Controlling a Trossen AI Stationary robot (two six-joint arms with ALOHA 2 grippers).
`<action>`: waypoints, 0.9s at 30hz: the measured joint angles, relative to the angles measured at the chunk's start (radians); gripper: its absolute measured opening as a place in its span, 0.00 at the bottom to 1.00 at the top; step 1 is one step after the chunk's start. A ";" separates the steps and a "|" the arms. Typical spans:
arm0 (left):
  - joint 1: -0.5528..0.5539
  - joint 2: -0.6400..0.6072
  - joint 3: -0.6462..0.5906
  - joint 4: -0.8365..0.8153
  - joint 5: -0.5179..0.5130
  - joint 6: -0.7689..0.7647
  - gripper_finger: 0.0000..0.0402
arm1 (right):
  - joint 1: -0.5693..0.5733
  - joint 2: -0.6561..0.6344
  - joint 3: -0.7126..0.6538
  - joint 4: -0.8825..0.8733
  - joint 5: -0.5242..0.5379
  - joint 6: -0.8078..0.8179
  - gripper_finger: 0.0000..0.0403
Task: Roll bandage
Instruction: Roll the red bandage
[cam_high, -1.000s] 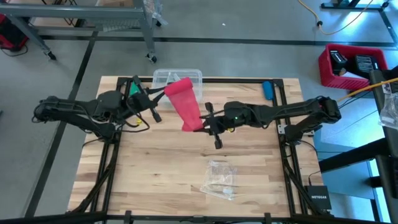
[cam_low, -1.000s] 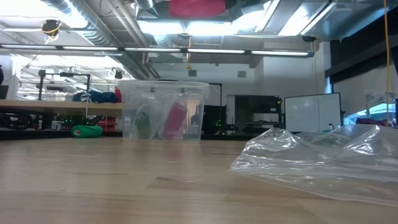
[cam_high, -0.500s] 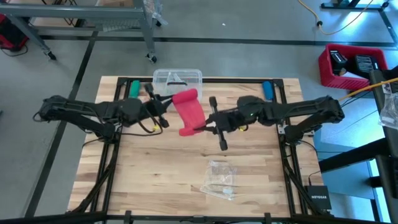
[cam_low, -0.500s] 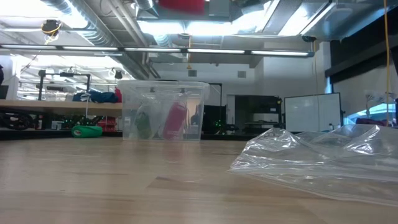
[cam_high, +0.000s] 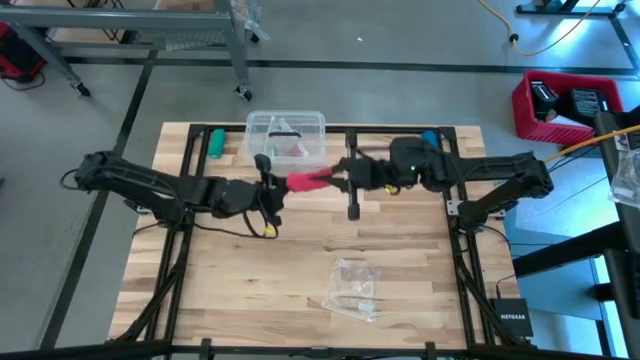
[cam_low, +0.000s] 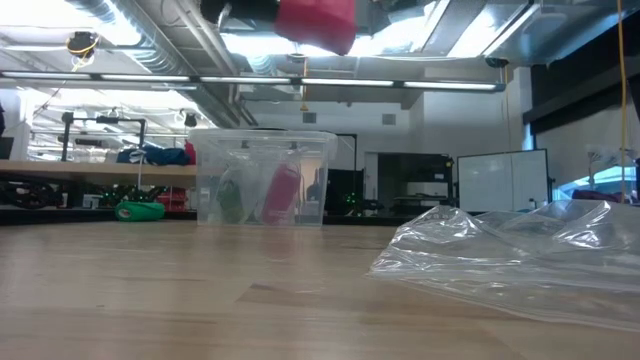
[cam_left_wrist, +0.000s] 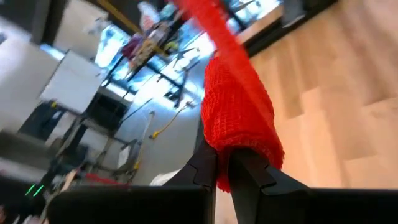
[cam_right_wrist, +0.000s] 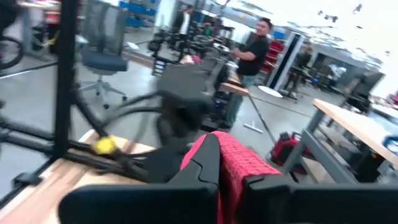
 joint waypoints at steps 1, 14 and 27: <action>-0.008 0.005 0.000 -0.001 0.017 0.001 0.04 | -0.013 0.002 0.000 0.004 -0.001 0.010 0.02; -0.138 0.012 0.000 0.030 0.065 0.057 0.04 | -0.202 0.016 0.000 -0.007 0.008 0.089 0.01; -0.178 0.013 -0.001 0.025 0.081 0.043 0.04 | -0.252 0.138 0.000 -0.116 0.007 0.200 0.23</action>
